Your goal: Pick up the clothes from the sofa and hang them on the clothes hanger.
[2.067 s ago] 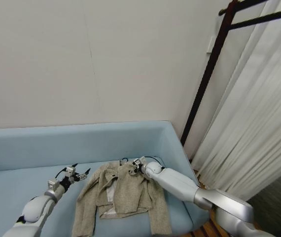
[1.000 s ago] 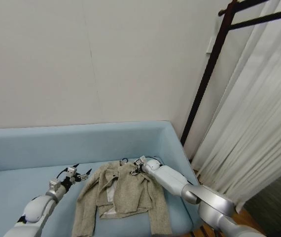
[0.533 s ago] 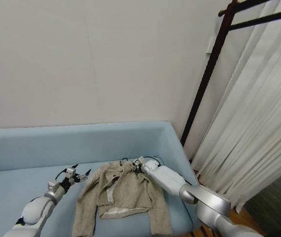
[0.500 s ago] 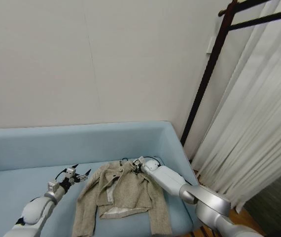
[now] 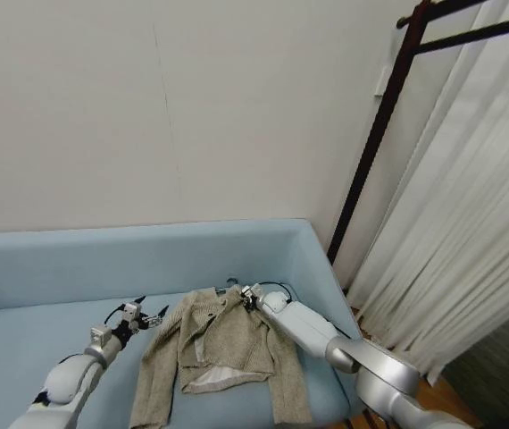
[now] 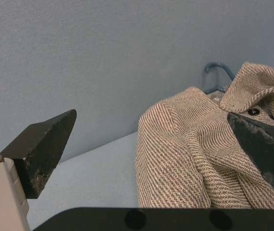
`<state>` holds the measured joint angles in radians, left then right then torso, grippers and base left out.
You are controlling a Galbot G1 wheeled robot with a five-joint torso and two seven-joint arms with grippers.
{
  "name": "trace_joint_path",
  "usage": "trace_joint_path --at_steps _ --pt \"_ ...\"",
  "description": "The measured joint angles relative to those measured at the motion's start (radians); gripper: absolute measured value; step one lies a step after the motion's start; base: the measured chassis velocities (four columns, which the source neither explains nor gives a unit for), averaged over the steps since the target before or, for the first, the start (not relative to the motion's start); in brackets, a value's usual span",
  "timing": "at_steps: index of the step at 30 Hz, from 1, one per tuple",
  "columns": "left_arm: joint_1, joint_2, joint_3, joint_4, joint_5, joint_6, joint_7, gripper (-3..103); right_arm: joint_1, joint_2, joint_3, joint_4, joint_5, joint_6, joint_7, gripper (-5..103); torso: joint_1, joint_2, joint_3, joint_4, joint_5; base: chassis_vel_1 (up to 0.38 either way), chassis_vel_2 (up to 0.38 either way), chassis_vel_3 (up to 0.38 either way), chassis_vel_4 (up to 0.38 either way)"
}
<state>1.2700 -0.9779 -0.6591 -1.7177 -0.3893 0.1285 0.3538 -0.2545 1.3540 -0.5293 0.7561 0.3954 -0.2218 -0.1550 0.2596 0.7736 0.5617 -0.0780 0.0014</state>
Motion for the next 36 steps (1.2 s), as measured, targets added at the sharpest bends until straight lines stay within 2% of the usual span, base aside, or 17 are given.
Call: trace_joint_path --at_steps 1,3,5,9,13,14,18,19,24,25,29,36 --pt "0.000 0.000 0.000 0.000 0.000 0.000 0.000 100 0.000 0.000 0.000 0.000 0.000 0.000 0.000 14 0.000 0.000 0.000 0.0000 0.0000 0.000 0.000 0.000 0.000" --pt "0.006 0.003 -0.003 -0.006 0.000 0.000 0.000 100 -0.016 -0.013 0.031 0.016 -0.101 0.073 0.007 14 0.000 0.000 0.000 0.0000 0.0001 0.000 0.000 0.000 0.000" --pt "0.010 0.005 -0.007 -0.009 0.000 -0.001 0.000 100 -0.029 -0.025 0.055 0.033 -0.157 0.112 0.016 14 0.000 0.000 0.000 0.0000 0.0001 0.000 0.000 0.000 0.000" --pt "0.016 0.011 -0.015 -0.019 0.000 -0.003 0.001 100 -0.057 -0.041 0.101 0.074 -0.223 0.155 0.054 14 0.000 0.000 0.000 0.0001 0.0001 0.000 0.000 0.000 0.000" --pt "0.027 0.022 -0.027 -0.039 -0.001 -0.004 0.002 100 -0.115 -0.086 0.162 0.191 -0.281 0.192 0.107 14 0.000 0.000 0.000 0.0002 0.0001 0.000 0.000 0.000 0.000" --pt "0.027 0.022 -0.027 -0.039 -0.001 -0.004 0.002 100 -0.115 -0.086 0.162 0.191 -0.281 0.192 0.107 14 0.000 0.000 0.000 0.0002 0.0001 0.000 0.000 0.000 0.000" --pt "0.047 0.042 -0.049 -0.078 -0.013 -0.004 0.001 100 -0.196 -0.168 0.199 0.415 -0.280 0.168 0.151 14 0.000 0.000 0.000 0.0000 0.0000 0.000 0.000 0.000 0.000" --pt "0.047 0.042 -0.049 -0.078 -0.013 -0.004 0.001 100 -0.196 -0.168 0.199 0.415 -0.280 0.168 0.151 14 0.000 0.000 0.000 0.0000 0.0000 0.000 0.000 0.000 0.000" --pt "0.083 0.064 -0.079 -0.158 -0.031 -0.001 -0.022 100 -0.264 -0.271 0.225 0.688 -0.211 0.085 0.204 14 0.000 0.000 0.000 0.0000 0.0001 0.000 0.000 0.000 0.000" --pt "0.083 0.064 -0.079 -0.158 -0.031 -0.001 -0.022 100 -0.264 -0.271 0.225 0.688 -0.211 0.085 0.204 14 0.000 0.000 0.000 0.0000 0.0001 0.000 0.000 0.000 0.000" --pt "0.126 0.083 -0.122 -0.252 -0.068 0.014 -0.047 100 -0.287 -0.344 0.274 0.893 -0.205 0.053 0.260 14 0.000 0.000 0.000 0.0001 0.0001 0.000 0.000 0.000 0.000" --pt "0.195 0.112 -0.199 -0.336 -0.111 0.023 -0.061 100 -0.265 -0.428 0.332 1.056 -0.221 0.032 0.292 13 0.000 0.000 0.000 0.0003 0.0001 0.000 0.000 0.000 0.000"
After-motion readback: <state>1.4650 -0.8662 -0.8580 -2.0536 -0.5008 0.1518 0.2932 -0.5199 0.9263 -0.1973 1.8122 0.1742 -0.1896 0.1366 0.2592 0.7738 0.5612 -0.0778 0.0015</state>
